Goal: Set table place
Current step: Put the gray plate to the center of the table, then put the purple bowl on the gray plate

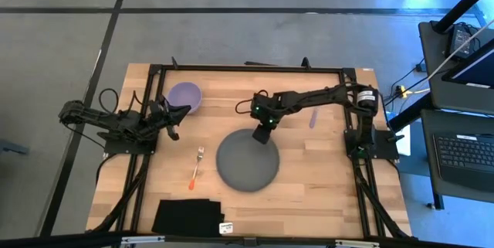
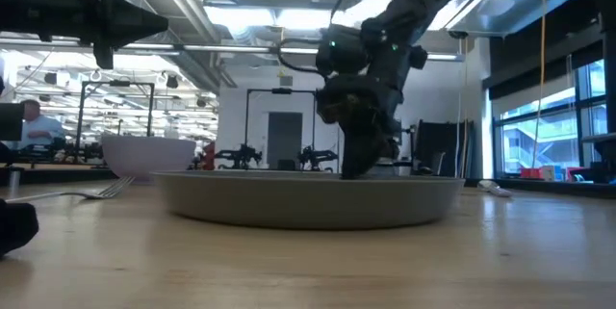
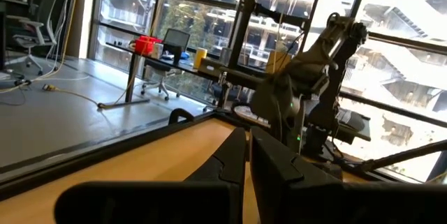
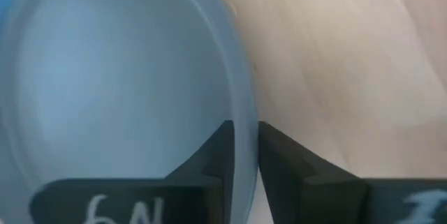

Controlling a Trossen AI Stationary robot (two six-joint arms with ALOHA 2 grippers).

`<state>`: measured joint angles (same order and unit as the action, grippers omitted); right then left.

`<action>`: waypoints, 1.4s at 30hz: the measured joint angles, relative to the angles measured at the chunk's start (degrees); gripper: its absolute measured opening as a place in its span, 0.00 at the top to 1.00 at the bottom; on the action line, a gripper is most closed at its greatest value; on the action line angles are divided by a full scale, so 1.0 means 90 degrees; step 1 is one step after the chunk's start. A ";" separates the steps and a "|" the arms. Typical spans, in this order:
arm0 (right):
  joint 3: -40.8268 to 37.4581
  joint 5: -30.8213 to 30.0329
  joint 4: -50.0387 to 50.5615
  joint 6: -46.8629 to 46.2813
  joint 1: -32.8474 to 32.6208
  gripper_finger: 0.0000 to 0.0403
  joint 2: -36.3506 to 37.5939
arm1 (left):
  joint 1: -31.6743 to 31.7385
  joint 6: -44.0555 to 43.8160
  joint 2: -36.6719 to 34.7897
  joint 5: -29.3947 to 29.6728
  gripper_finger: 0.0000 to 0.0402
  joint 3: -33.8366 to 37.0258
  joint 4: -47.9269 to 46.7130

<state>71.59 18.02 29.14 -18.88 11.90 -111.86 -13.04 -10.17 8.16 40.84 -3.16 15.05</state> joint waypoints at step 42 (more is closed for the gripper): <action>0.6095 -0.0673 0.2187 0.2447 0.0023 0.82 0.0321 | 0.0676 -0.3099 0.2618 0.0311 0.74 -0.4175 -0.7011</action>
<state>126.45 11.97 48.83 3.14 12.11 -108.97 -6.96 -38.07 31.73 43.63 -40.73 -48.05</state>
